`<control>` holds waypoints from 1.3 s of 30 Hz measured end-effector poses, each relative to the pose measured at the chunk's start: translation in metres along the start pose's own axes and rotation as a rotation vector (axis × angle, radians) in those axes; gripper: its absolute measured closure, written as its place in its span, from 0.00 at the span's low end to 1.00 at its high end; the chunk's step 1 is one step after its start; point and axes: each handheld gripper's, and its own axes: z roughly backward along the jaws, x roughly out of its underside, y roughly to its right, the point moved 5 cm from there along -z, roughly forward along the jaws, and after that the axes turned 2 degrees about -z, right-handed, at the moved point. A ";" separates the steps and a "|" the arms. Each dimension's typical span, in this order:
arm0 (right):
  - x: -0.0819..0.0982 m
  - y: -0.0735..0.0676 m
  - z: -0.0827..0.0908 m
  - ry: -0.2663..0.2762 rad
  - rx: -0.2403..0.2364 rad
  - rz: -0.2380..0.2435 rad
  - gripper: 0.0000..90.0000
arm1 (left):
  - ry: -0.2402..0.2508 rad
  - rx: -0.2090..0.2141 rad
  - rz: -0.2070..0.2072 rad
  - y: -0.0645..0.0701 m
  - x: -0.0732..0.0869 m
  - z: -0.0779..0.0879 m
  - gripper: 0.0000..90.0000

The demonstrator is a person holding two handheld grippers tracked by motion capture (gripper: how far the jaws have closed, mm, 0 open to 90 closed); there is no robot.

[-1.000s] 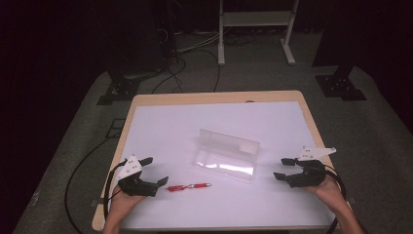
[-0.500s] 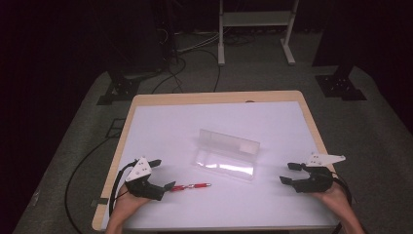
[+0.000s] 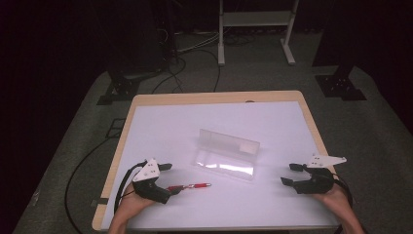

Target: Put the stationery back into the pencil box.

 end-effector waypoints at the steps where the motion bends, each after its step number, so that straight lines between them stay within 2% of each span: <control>1: 0.000 0.000 0.000 0.000 0.000 -0.001 0.32 | -0.003 0.007 -0.004 0.001 -0.001 -0.001 0.15; 6: 0.002 0.000 0.000 -0.001 0.001 -0.003 0.30 | -0.028 0.044 -0.028 0.006 -0.004 -0.007 0.17; 15: 0.002 -0.002 0.001 0.008 -0.004 0.004 0.29 | -0.084 0.123 -0.074 0.012 -0.006 -0.017 0.31; 23: 0.002 -0.003 0.002 0.008 -0.005 0.014 0.28 | -0.183 0.163 -0.127 0.012 -0.008 -0.030 0.44; 30: 0.003 -0.003 0.002 0.009 -0.005 0.016 0.28 | -0.236 0.205 -0.129 0.011 -0.001 -0.039 0.54; 39: 0.003 -0.004 0.001 0.004 -0.004 0.026 0.28 | -0.261 0.212 -0.133 0.010 0.002 -0.042 0.62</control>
